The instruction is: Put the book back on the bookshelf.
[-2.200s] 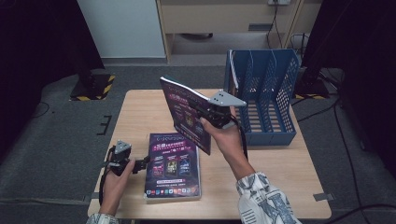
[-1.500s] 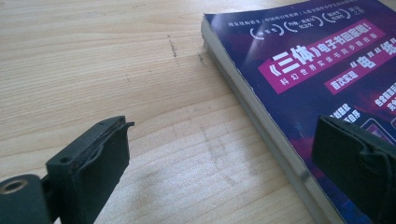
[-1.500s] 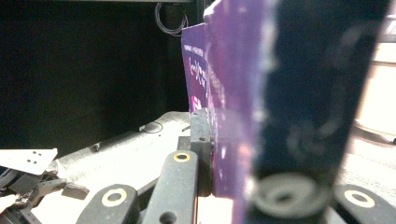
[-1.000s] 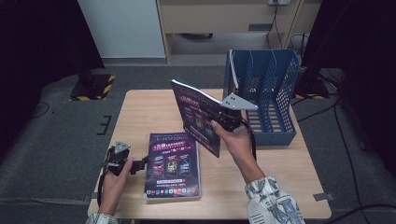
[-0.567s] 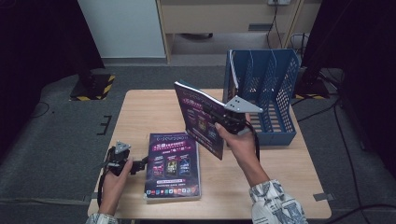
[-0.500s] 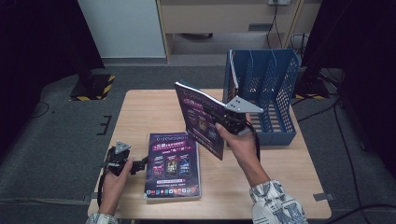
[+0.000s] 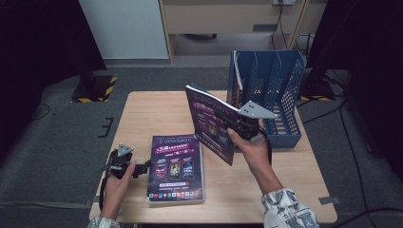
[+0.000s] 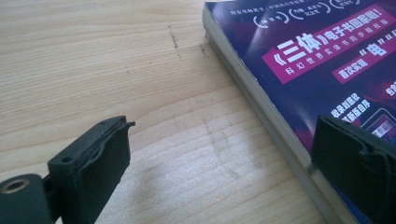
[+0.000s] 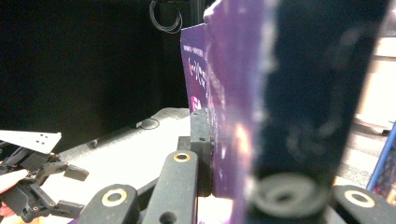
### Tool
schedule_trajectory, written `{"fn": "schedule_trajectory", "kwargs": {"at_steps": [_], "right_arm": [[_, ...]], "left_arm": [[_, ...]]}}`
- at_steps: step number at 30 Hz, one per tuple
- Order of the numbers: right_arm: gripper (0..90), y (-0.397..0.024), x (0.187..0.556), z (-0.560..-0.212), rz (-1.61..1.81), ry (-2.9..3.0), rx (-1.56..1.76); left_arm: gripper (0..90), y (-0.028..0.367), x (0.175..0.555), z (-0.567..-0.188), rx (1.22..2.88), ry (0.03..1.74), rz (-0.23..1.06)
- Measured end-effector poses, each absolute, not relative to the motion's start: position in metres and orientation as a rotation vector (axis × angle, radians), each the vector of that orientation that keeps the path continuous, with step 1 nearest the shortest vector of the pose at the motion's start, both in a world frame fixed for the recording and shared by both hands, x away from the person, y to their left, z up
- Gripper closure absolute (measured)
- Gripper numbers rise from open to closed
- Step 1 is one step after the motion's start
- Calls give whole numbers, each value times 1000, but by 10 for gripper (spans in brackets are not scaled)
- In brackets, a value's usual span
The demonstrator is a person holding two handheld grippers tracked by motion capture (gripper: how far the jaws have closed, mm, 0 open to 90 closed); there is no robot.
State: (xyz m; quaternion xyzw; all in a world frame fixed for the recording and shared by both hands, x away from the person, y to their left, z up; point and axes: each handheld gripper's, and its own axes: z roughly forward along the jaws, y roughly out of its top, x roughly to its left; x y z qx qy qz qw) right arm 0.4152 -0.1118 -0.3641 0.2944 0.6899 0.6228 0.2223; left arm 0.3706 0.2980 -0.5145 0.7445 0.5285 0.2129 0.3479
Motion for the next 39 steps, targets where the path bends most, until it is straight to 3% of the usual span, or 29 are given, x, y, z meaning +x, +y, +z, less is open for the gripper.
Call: {"fn": "schedule_trajectory", "kwargs": {"at_steps": [39], "right_arm": [[840,-182,379,-377,1707,1900,848]], "left_arm": [[37,298,371,-515,1932,1367,547]]}}
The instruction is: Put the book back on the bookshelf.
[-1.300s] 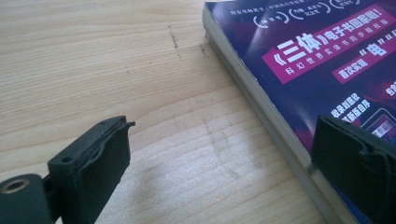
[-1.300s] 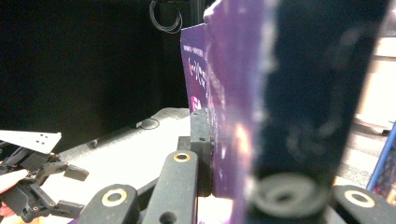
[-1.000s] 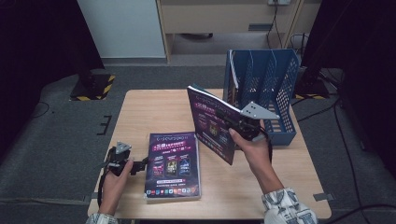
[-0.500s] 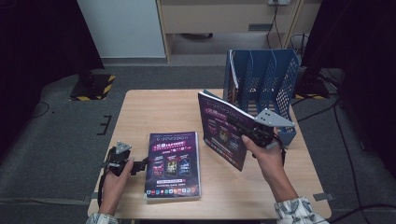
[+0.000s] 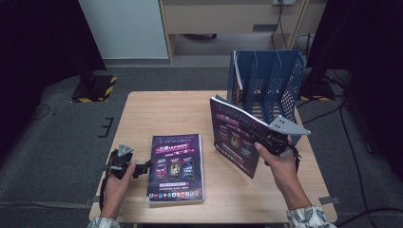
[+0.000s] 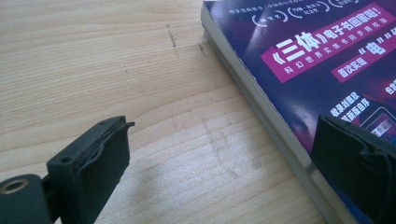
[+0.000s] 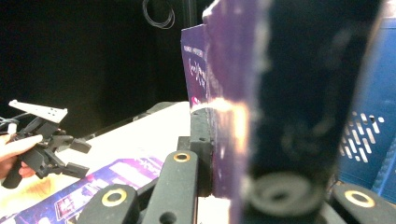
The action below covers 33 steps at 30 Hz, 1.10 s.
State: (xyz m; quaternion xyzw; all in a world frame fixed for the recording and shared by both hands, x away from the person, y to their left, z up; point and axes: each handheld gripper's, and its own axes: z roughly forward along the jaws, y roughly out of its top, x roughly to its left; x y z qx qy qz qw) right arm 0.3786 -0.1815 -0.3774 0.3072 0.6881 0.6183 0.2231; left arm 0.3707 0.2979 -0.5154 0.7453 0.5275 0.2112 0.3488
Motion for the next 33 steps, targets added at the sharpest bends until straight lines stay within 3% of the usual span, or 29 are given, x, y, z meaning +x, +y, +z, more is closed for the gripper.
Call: {"fn": "schedule_trajectory", "kwargs": {"at_steps": [33], "right_arm": [[840,-237,345,-361,1623,1828,919]], "left_arm": [[36,298,371,-516,1932,1367,548]]}}
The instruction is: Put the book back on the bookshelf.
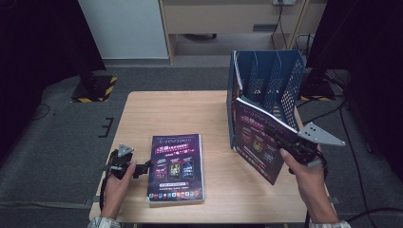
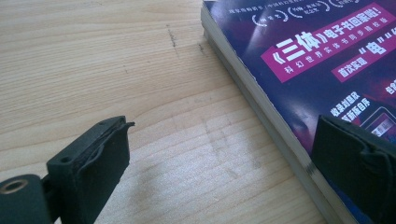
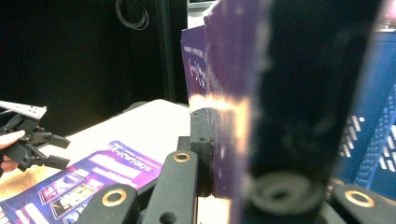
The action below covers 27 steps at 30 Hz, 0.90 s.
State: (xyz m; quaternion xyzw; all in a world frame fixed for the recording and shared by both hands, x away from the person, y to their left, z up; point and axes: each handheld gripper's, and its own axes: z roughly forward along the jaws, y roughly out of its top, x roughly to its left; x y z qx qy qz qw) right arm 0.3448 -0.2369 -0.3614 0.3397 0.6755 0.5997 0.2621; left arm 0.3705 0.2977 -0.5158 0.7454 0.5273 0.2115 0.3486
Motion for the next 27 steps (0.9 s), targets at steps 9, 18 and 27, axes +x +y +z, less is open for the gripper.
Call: {"fn": "schedule_trajectory", "kwargs": {"at_steps": [9,18,27], "right_arm": [[840,-248,338,-343,1610,1793,936],[840,-250,333,-314,1629,1745,934],[839,-261,347,-298,1597,1668,999]], "left_arm": [[36,297,370,-516,1933,1365,548],[36,296,370,-516,1933,1361,540],[34,297,370,-516,1939,1356,547]]}}
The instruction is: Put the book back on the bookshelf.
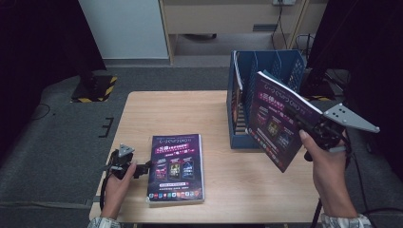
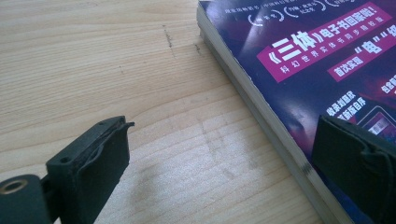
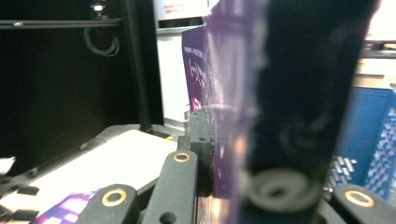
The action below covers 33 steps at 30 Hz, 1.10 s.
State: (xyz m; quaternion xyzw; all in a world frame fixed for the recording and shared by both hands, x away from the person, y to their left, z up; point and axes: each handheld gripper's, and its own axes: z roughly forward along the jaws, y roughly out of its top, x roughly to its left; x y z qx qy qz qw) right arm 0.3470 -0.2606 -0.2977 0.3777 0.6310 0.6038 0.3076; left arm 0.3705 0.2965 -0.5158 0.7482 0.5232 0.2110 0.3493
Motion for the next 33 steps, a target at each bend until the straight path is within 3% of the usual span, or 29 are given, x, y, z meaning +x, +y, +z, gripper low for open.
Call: {"fn": "schedule_trajectory", "kwargs": {"at_steps": [10,33], "right_arm": [[840,-260,377,-288,1489,1611,1063],[840,-245,458,-304,1336,1497,1170]], "left_arm": [[34,298,370,-515,1934,1362,556],[37,300,369,-515,1931,1365,562]]}}
